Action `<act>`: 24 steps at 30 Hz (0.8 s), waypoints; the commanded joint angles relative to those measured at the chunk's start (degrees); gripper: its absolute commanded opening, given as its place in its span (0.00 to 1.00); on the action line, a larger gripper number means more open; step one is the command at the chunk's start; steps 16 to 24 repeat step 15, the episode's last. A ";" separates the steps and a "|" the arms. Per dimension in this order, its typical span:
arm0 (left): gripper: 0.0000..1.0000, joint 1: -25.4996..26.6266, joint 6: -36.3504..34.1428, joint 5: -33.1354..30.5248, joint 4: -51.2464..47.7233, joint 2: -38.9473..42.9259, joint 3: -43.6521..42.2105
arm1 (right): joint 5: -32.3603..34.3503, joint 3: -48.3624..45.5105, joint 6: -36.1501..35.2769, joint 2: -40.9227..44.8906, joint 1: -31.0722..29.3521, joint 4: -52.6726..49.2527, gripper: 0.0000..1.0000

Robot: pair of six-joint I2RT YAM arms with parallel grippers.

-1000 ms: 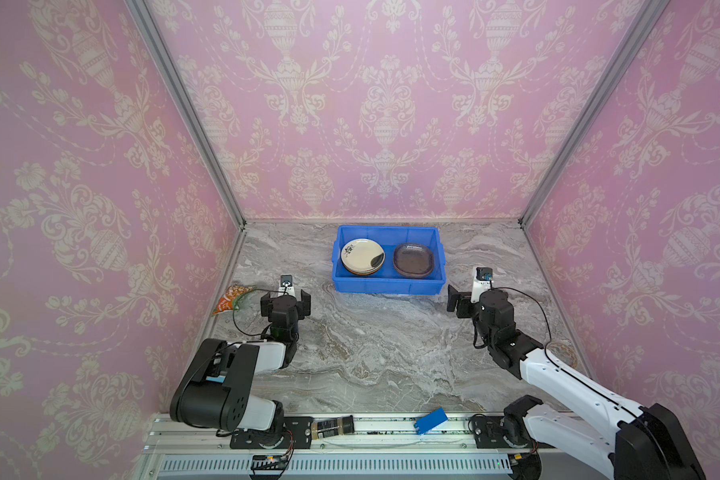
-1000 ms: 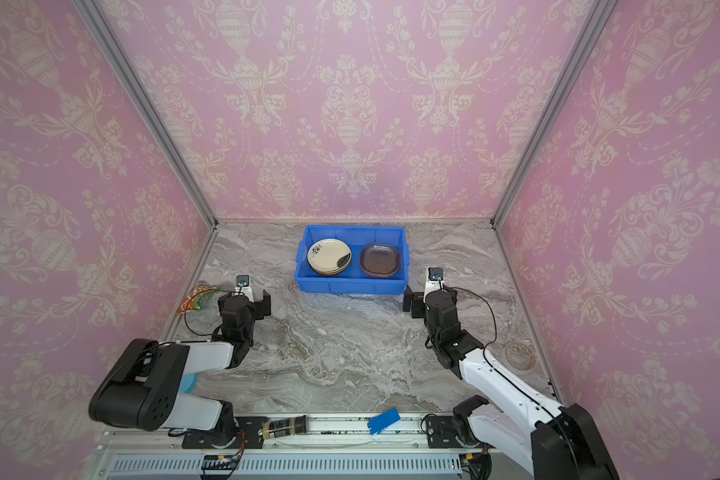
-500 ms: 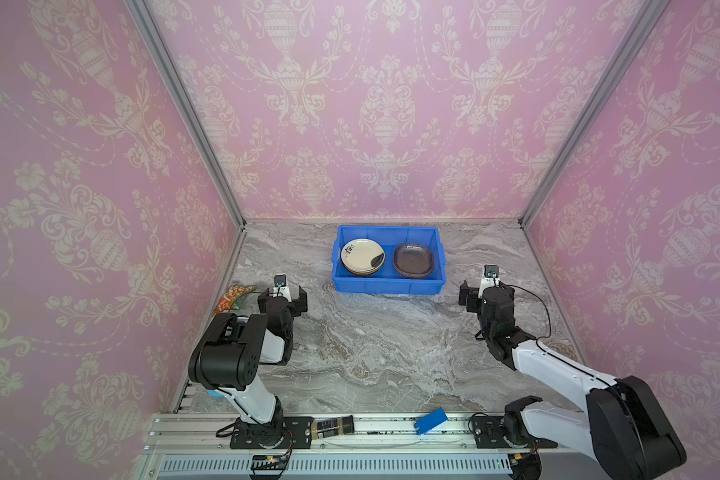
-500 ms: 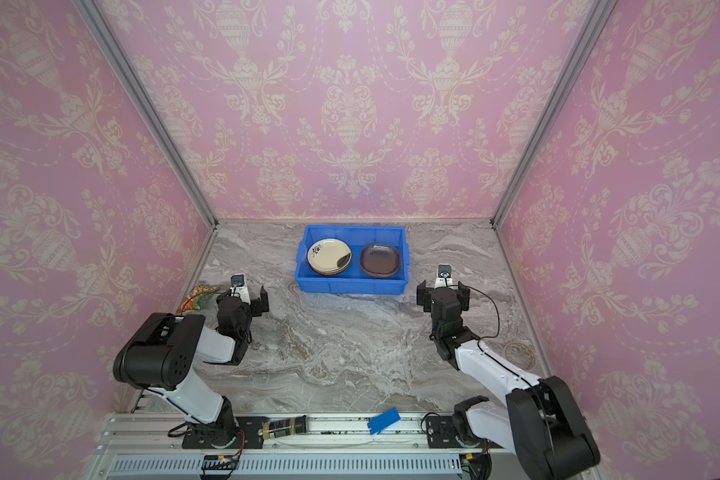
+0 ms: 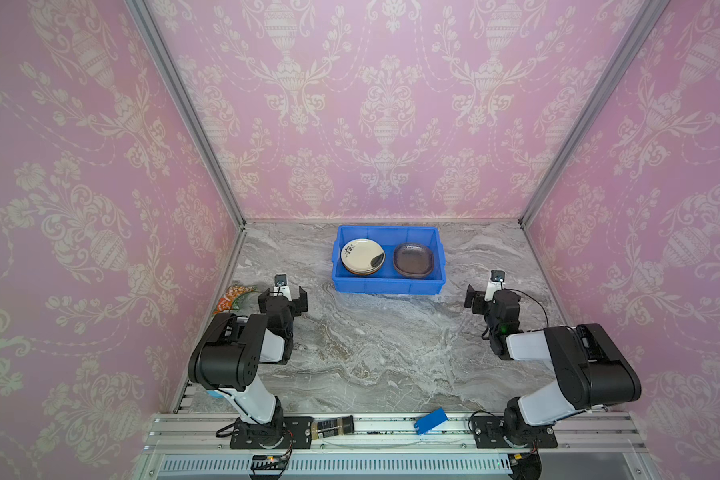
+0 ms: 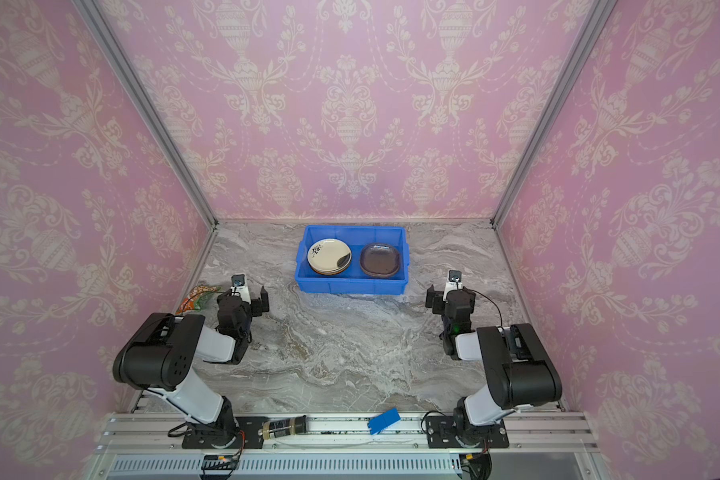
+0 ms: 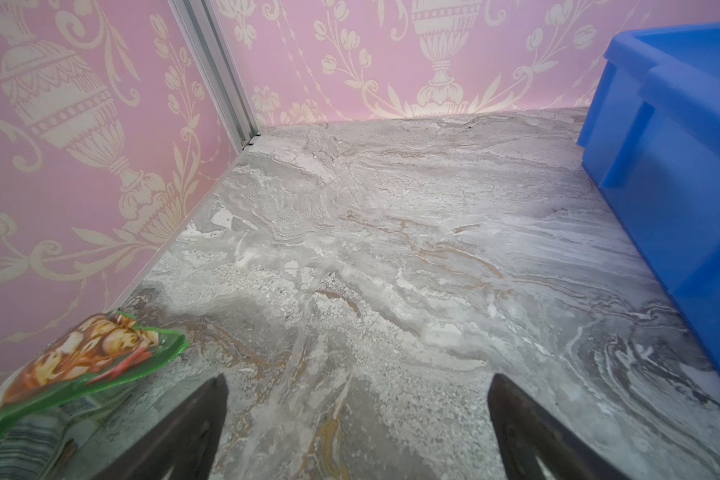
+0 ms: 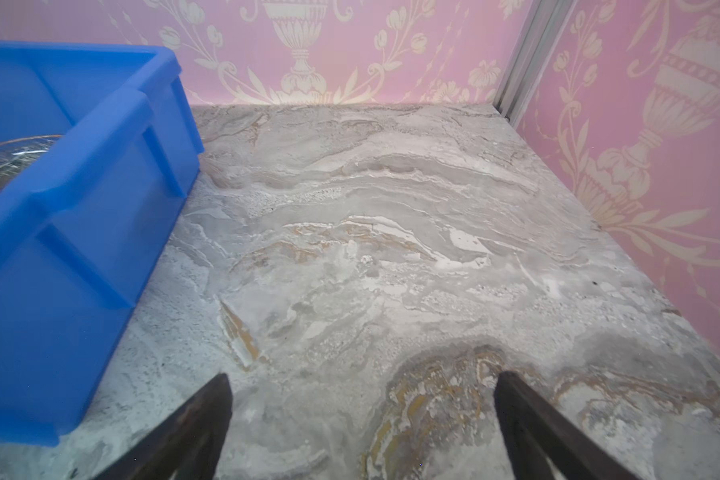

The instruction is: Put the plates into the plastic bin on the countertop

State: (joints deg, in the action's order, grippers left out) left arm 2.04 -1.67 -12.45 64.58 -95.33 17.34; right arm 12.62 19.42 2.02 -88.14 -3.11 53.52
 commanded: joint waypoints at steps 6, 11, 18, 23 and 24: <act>0.99 -0.20 0.44 0.12 -0.93 0.90 0.72 | -2.25 0.48 1.29 -0.28 0.39 2.27 1.00; 0.99 -0.25 0.44 0.09 -0.91 0.93 0.68 | -3.87 0.89 1.67 -0.32 1.16 1.41 1.00; 0.99 -0.20 0.44 0.14 -0.86 0.91 0.71 | -4.73 0.44 1.28 -0.35 1.10 2.28 1.00; 0.99 -0.20 0.44 0.14 -0.86 0.91 0.71 | -4.73 0.44 1.28 -0.35 1.10 2.28 1.00; 0.99 -0.20 0.44 0.14 -0.86 0.91 0.71 | -4.73 0.44 1.28 -0.35 1.10 2.28 1.00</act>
